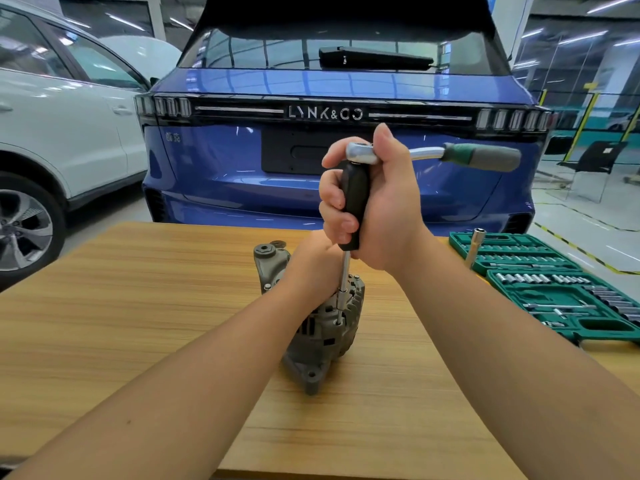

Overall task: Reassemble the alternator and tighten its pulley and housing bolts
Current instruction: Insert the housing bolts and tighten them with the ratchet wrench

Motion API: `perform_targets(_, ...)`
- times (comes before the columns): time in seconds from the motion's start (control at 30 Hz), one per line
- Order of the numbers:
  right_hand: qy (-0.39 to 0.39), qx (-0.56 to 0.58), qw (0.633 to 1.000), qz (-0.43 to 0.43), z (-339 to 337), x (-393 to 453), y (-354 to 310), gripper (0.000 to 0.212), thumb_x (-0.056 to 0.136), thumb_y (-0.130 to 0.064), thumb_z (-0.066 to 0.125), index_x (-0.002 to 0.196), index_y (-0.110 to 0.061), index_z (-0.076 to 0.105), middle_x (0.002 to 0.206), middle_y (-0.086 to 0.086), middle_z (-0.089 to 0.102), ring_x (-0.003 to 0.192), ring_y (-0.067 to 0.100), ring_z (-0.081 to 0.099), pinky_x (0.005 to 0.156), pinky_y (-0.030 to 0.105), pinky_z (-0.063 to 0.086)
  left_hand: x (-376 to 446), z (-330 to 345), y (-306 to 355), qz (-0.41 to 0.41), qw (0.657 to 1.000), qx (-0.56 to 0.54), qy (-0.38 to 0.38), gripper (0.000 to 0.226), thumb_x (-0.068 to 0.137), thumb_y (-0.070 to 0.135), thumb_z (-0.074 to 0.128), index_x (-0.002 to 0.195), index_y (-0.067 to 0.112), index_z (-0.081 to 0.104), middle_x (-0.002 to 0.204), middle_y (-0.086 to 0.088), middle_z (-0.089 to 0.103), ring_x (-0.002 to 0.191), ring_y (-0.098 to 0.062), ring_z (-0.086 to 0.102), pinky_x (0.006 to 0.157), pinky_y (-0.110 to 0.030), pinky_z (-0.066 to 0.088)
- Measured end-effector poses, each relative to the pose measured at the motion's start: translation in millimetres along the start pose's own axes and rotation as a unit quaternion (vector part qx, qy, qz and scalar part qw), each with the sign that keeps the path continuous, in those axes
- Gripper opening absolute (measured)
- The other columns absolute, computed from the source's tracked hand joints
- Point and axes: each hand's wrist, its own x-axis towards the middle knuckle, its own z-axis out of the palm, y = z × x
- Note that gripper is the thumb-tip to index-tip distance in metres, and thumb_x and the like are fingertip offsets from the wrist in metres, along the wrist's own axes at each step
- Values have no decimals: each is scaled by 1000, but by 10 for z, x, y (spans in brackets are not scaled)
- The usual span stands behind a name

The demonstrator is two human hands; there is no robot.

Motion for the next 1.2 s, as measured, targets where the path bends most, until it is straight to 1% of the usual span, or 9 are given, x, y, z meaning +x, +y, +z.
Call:
perform_targets(0.13, -20, 9, 999, 35, -31, 51, -10, 53, 98, -57, 26, 88, -12, 53, 60, 4, 41, 38, 12, 33, 45, 19, 28, -181, -231, -57, -6, 986, 58, -155, 32, 99, 17, 63, 67, 20, 59, 38, 13, 57, 56, -5, 64, 64, -28, 43)
perform_targets(0.2, -31, 10, 998, 52, -41, 74, -19, 54, 98, -58, 25, 86, -13, 52, 60, 3, 41, 38, 12, 32, 45, 19, 28, -224, -240, -159, 20, 981, 73, -181, 29, 103, 30, 57, 77, 28, 69, 67, 13, 73, 81, 0, 67, 85, -30, 48)
perform_targets(0.27, -40, 9, 997, 65, -48, 85, -24, 55, 98, -58, 23, 84, -12, 50, 58, 3, 41, 38, 13, 32, 45, 20, 29, -374, -230, -147, 71, 979, 112, -153, 41, 99, 60, 40, 85, 40, 73, 92, 19, 74, 94, 8, 62, 85, -31, 47)
perform_targets(0.33, -48, 6, 995, 83, -36, 94, -26, 55, 97, -58, 25, 82, -11, 49, 57, 3, 42, 37, 13, 32, 46, 20, 30, -440, -275, -244, 100, 978, 122, -137, 51, 95, 74, 30, 89, 46, 72, 99, 9, 75, 96, -4, 64, 86, -32, 50)
perform_targets(0.47, -50, 19, 991, 119, -3, 120, -80, 52, 88, -57, 31, 73, -9, 48, 53, 4, 39, 38, 15, 31, 49, 26, 29, -388, -283, -185, 101, 971, 177, -124, 52, 102, 68, 33, 85, 38, 72, 93, -7, 74, 79, -10, 63, 63, -21, 48)
perform_targets(0.6, -39, 32, 988, 143, -27, 120, -151, 49, 86, -50, 36, 68, -7, 51, 56, 8, 44, 50, 22, 39, 59, 34, 31, -405, -267, -241, 103, 973, 175, -110, 50, 103, 64, 37, 79, 35, 71, 63, 12, 64, 62, 1, 59, 49, -10, 39)
perform_targets(0.8, 77, 55, 989, 115, 3, 74, -124, 34, 98, -43, 40, 78, -17, 49, 69, 3, 55, 54, 19, 48, 59, 29, 41, -367, -274, -282, 99, 980, 139, -100, 34, 97, 64, 46, 87, 41, 68, 94, -2, 73, 87, -7, 59, 69, -27, 50)
perform_targets(1.0, 112, 93, 988, 52, 2, -14, -84, 29, 100, -40, 40, 88, -16, 51, 75, 2, 61, 59, 17, 54, 61, 28, 43, -361, -234, -295, 98, 981, 136, -102, 26, 92, 69, 43, 91, 53, 64, 86, 13, 69, 83, -4, 60, 67, -30, 50)
perform_targets(1.2, 116, 69, 989, 54, 48, -6, -104, 31, 99, -37, 37, 89, -13, 55, 73, 2, 62, 58, 17, 53, 61, 29, 41, -366, -254, -291, 90, 981, 140, -99, 38, 98, 62, 47, 83, 37, 71, 84, 5, 73, 81, -15, 63, 76, -42, 56)
